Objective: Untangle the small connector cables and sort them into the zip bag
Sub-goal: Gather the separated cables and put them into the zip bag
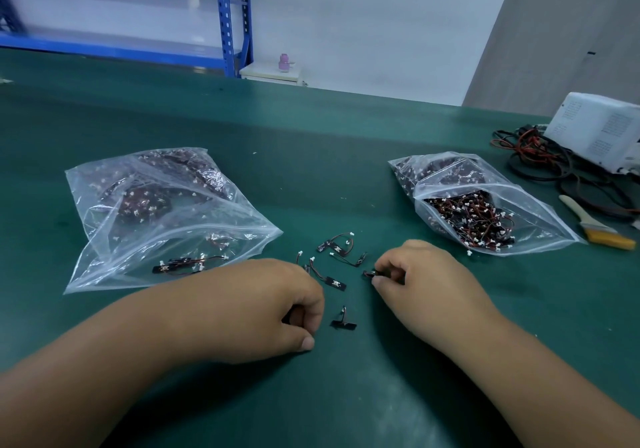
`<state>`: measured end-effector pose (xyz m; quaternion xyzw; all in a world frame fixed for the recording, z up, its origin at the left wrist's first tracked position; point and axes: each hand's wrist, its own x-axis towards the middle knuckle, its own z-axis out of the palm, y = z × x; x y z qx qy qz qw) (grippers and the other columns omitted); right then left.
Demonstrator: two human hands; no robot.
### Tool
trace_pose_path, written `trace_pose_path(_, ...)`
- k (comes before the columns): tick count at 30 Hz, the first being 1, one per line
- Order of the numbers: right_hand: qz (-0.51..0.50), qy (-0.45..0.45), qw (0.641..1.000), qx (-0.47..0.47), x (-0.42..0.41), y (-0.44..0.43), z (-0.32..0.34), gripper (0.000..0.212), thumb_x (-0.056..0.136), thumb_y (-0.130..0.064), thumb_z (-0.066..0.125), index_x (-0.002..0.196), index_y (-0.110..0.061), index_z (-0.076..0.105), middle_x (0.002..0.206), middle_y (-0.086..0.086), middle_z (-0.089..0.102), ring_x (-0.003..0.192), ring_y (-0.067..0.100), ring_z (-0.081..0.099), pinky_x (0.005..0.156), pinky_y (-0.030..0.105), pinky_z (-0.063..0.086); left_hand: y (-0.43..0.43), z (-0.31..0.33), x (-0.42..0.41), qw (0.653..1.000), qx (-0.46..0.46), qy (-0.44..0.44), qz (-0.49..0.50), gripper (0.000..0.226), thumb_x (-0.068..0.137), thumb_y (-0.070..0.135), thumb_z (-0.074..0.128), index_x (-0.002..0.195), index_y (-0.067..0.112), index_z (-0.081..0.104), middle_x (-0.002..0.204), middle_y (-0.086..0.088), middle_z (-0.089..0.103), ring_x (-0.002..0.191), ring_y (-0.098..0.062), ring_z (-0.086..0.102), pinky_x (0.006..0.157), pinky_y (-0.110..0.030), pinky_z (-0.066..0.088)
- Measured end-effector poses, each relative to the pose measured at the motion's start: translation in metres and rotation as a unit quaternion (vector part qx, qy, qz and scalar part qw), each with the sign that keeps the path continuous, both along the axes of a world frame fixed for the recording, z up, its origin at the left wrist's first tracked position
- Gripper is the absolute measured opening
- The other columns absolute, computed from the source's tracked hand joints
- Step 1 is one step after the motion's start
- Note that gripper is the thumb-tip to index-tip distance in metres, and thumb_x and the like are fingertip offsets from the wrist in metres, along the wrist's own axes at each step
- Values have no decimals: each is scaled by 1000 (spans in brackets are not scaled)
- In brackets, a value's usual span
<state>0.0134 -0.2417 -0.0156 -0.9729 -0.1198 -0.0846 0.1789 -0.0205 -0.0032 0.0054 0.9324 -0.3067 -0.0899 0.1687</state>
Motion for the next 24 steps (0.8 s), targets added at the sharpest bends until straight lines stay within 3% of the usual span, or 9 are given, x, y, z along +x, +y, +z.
trace_pose_path(4,42,14,998,33,-2,2,2,8,87,-35,68,91,-31,73,86,-10,56,84,10,58,81,35,51,8,6,2,999,1,-15,29,27,73,54,65,96,48,51,103,32,49,92,10,50,73,-12,42)
trace_pose_path(8,68,-33,994,81,-9,4,8,2,82,-32,70,83,-32,68,79,-12,55,77,5,55,73,35,50,20,10,4,996,59,-35,64,37,64,62,62,96,50,47,99,30,47,93,14,45,75,-10,39)
trace_pose_path(11,116,27,992,50,-20,10,13,37,70,-66,54,78,-31,62,74,-14,55,72,3,55,65,32,49,24,12,5,993,85,-17,80,36,65,66,64,93,48,50,94,27,49,89,10,49,77,-16,44)
trace_pose_path(13,129,44,991,-13,-25,16,11,48,65,-76,47,82,-32,56,73,-16,53,70,0,51,58,25,42,23,13,5,993,90,2,80,32,69,64,66,91,46,52,92,26,52,86,9,51,78,-19,47)
trace_pose_path(15,135,32,990,-32,-27,19,8,38,72,-68,55,83,-31,52,71,-15,52,68,1,48,57,24,38,20,13,4,993,91,19,78,27,73,60,67,90,44,54,89,25,56,82,7,54,76,-21,49)
trace_pose_path(19,130,53,990,12,-20,13,7,13,76,-43,61,80,-32,56,69,-15,57,65,5,52,60,29,48,16,12,5,993,84,36,75,18,80,53,66,89,40,57,88,30,57,76,6,55,67,-19,47)
trace_pose_path(24,6,20,986,165,5,-12,6,7,77,-32,70,75,-34,63,61,-16,60,50,3,48,53,27,42,16,13,5,993,79,44,82,19,79,56,65,89,42,58,85,25,60,75,5,57,69,-21,50)
